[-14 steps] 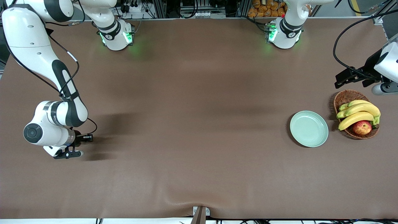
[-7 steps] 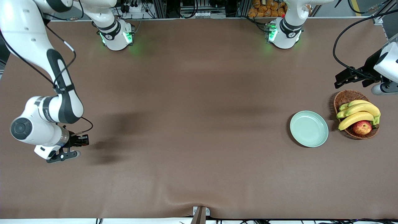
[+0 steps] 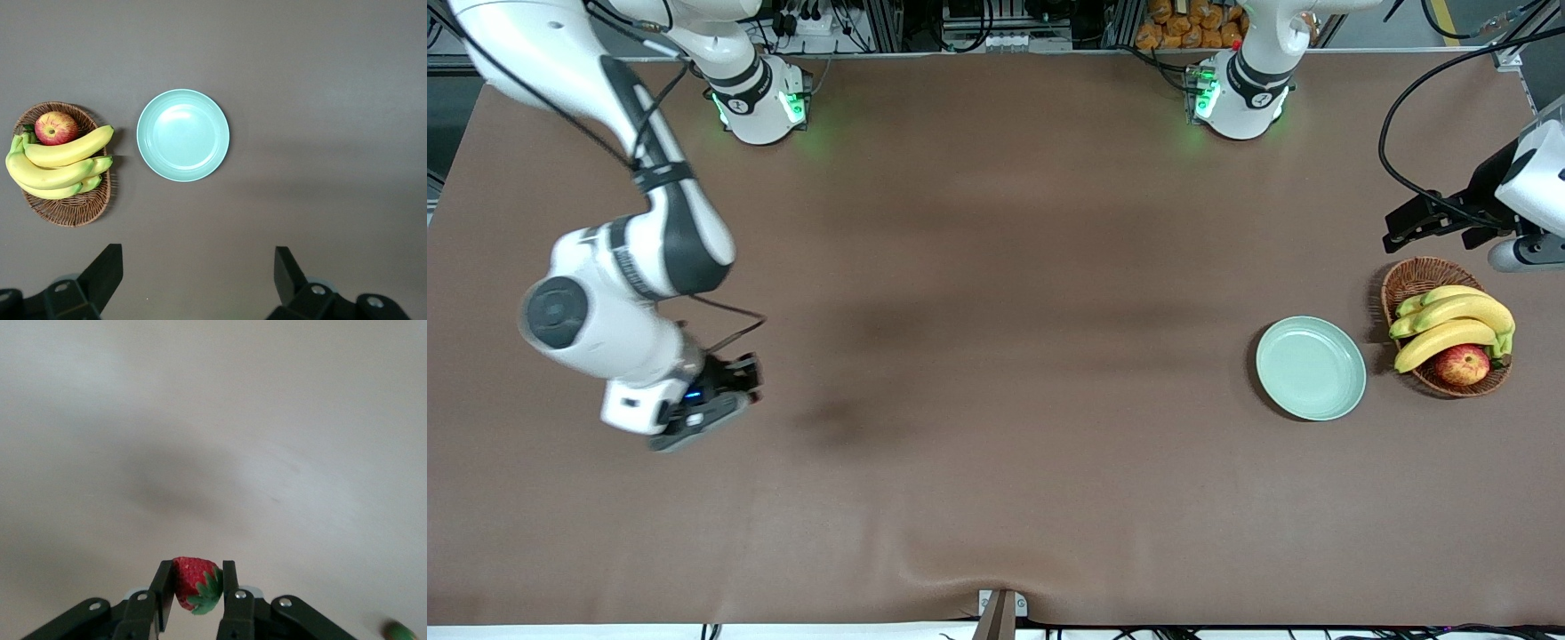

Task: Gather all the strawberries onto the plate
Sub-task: 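Carry the strawberry with the right gripper toward the table middle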

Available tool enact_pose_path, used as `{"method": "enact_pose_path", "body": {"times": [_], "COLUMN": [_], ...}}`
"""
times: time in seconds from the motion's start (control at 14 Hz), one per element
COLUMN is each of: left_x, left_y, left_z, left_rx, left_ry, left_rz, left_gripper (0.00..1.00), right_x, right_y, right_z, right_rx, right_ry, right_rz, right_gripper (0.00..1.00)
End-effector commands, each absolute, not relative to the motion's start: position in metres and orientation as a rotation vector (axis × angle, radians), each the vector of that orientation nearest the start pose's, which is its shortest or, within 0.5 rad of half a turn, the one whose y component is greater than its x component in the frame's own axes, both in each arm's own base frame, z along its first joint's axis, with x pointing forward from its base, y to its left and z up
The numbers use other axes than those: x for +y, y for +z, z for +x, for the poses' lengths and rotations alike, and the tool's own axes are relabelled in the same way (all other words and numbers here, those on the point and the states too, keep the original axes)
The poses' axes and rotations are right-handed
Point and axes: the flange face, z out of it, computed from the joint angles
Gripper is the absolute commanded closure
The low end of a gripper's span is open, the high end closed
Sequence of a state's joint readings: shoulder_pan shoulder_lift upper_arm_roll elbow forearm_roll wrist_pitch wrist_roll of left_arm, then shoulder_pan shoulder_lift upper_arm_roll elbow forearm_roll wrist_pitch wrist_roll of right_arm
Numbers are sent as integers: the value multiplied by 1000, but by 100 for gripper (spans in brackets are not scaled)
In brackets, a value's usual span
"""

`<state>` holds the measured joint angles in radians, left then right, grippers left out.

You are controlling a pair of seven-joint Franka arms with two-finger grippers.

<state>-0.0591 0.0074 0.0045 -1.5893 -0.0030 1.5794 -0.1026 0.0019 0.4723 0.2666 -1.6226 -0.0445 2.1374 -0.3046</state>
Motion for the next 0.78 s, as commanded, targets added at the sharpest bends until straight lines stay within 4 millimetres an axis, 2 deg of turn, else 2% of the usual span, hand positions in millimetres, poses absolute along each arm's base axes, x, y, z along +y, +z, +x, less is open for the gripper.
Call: {"method": "enact_pose_path", "body": {"times": [0.0, 0.29, 0.5, 0.71], "left_x": [-28, -31, -31, -33], "left_y": [617, 612, 611, 608], "left_z": [556, 557, 557, 559], "left_rx": [-63, -51, -49, -46], "left_ry": [28, 43, 45, 52], "left_rz": [-3155, -3154, -3154, -3154], "left_gripper": [0, 0, 0, 0], "right_x": [230, 306, 374, 431], "right_y": [361, 319, 293, 263], "right_z": [659, 653, 630, 602], "right_rx": [-984, -978, -957, -900], "right_ry": [-130, -201, -287, -362], "right_rz": [-2840, -2721, -2688, -2657], "right_gripper": [100, 100, 100, 100]}}
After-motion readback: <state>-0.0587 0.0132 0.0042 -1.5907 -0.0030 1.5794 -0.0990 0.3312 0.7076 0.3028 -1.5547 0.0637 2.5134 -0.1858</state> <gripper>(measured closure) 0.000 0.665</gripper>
